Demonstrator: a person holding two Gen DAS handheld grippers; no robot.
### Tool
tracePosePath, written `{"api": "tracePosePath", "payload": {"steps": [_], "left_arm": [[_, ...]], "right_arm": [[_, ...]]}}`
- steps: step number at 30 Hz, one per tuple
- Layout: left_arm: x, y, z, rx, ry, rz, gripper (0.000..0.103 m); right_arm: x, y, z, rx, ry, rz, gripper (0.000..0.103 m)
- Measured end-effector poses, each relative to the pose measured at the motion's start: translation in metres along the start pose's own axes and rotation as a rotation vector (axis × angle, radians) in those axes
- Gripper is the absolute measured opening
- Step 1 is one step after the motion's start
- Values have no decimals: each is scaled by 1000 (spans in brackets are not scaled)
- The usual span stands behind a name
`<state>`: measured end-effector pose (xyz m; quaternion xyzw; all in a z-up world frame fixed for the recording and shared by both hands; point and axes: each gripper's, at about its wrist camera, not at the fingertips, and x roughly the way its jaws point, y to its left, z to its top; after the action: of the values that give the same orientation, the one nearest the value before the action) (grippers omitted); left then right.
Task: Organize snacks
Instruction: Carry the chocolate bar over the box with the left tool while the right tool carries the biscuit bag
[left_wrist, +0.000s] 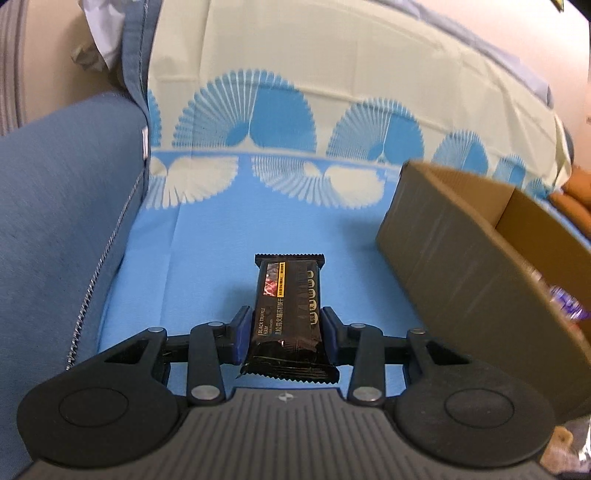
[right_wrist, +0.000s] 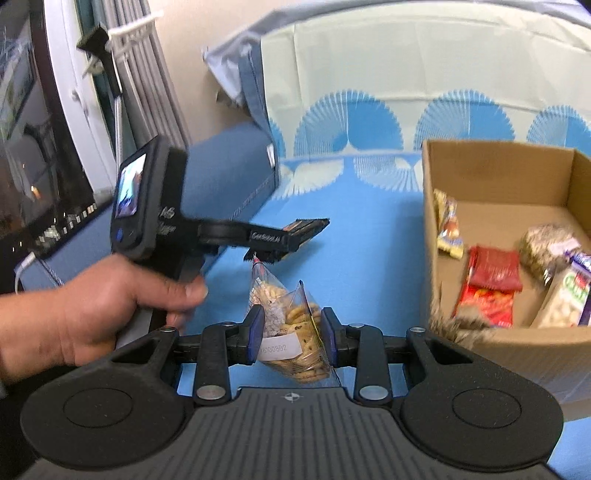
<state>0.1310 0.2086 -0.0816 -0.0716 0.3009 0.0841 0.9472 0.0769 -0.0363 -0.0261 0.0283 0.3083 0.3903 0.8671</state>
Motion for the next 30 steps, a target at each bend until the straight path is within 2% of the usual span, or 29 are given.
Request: {"api": "tracePosePath", "payload": {"steps": [5, 10, 14, 16, 19, 21, 24, 27, 29, 30], "left_arm": [[-32, -13, 24, -3, -56, -15, 44], [-54, -22, 45, -32, -99, -49, 44], [-60, -33, 51, -18, -109, -67, 44], [-58, -37, 53, -12, -100, -61, 44], [-56, -40, 56, -38, -96, -72, 44], [-55, -45, 58, -43, -96, -77, 44], [-53, -57, 58, -33, -99, -91, 44], [-50, -69, 59, -31, -93, -107, 44], [-49, -78, 59, -24, -92, -117, 44], [-48, -82, 58, -20, -93, -122, 44]], "right_arm": [[-27, -2, 24, 62, -98, 17, 34], [-69, -21, 68, 95, -225, 0, 34], [-90, -47, 104, 53, -285, -89, 34], [-95, -62, 114, 5, -320, -160, 34], [-94, -80, 109, -53, -348, -271, 34], [-91, -96, 97, -30, -343, -314, 34], [-87, -113, 85, 27, -288, -329, 34], [-87, -119, 84, 18, -296, -351, 31], [-87, -125, 81, 36, -285, -355, 19], [-87, -128, 78, 50, -280, -356, 19]]}}
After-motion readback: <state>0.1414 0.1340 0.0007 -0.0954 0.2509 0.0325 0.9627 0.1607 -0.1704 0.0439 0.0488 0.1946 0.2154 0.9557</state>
